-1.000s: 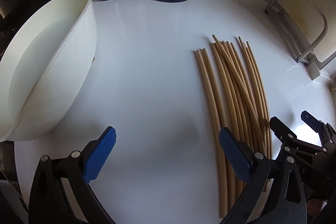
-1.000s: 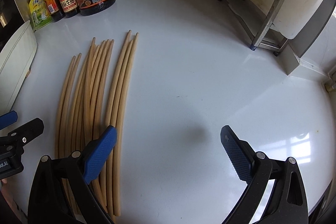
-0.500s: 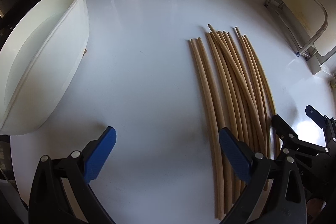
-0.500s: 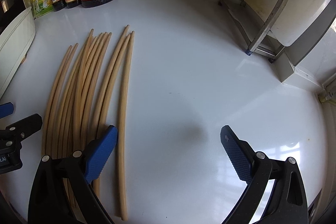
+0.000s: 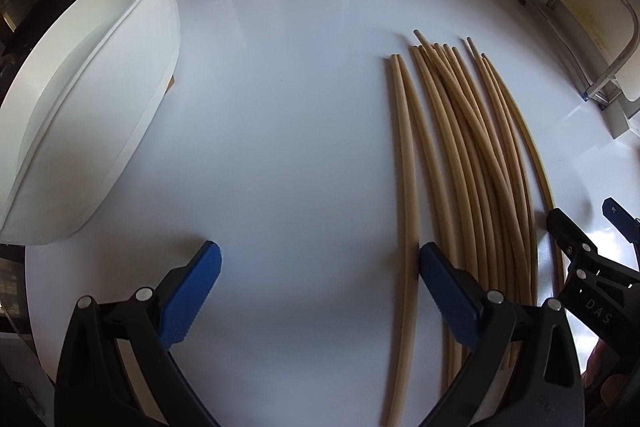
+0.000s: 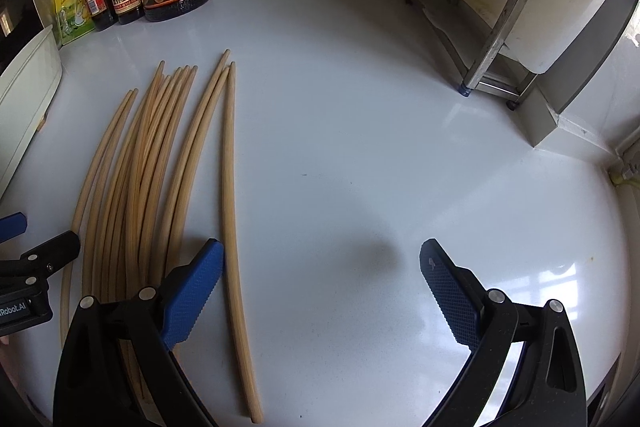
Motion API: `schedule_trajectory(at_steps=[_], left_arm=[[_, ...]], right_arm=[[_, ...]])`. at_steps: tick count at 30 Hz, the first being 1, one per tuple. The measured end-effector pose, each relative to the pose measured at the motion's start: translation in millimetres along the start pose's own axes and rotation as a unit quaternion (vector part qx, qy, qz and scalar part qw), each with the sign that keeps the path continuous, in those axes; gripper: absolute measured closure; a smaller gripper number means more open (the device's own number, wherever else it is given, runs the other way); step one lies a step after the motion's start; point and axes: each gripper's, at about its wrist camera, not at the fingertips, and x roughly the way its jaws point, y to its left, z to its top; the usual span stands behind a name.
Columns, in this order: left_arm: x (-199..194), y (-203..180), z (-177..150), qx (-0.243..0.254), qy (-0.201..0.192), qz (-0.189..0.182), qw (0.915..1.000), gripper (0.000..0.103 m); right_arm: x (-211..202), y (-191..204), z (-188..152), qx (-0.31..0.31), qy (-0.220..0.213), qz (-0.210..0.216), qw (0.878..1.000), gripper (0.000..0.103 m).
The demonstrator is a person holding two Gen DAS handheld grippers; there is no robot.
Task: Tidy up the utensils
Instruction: 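Close the right tool on one wooden chopstick while the left tool grasps another, then lift the held chopsticks with both tools and carry them over the white basin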
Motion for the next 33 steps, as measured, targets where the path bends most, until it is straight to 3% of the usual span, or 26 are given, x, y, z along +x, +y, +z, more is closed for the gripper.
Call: schedule_trajectory(at_steps=[7,10,14,16,18,20,22,33], left_arm=[[-0.4,-0.7,4.5,0.012,-0.014,0.008,0.9998,0.008],[-2.3,-3.1,6.4,0.021,-0.022,-0.002,0.9995,0.017],[-7.4,-9.3,1.7,0.043,-0.031,-0.014,0.9985,0.043],[-9.6,-13.9,1.2,0.055,-0.031,-0.023,0.9978,0.057],[-10.7,-18.4,3.6,0.064,-0.029,-0.025,0.9972,0.083],[-10.6,-22.1,5.8,0.068,-0.025,-0.026,0.997,0.094],[-9.6,-21.0,7.6,0.069,-0.02,-0.031,0.9969,0.095],[-17.7,-5.7,14.9,0.073,-0.001,-0.039,0.9965,0.096]], right_arm=[[2.3,6.0,3.4,-0.012,-0.017,0.0,1.0,0.011],[1.9,12.1,3.6,-0.025,-0.03,0.007,0.999,0.019],[3.1,15.7,5.9,-0.024,-0.028,0.037,0.999,0.036],[3.2,18.3,7.7,-0.023,-0.022,0.055,0.998,0.051],[2.5,23.6,8.8,-0.033,-0.019,0.063,0.997,0.062],[1.3,30.1,9.8,-0.048,-0.017,0.072,0.996,0.078],[0.3,37.2,9.6,-0.061,-0.015,0.072,0.995,0.097],[-12.9,26.2,8.9,-0.005,-0.006,0.101,0.995,0.097]])
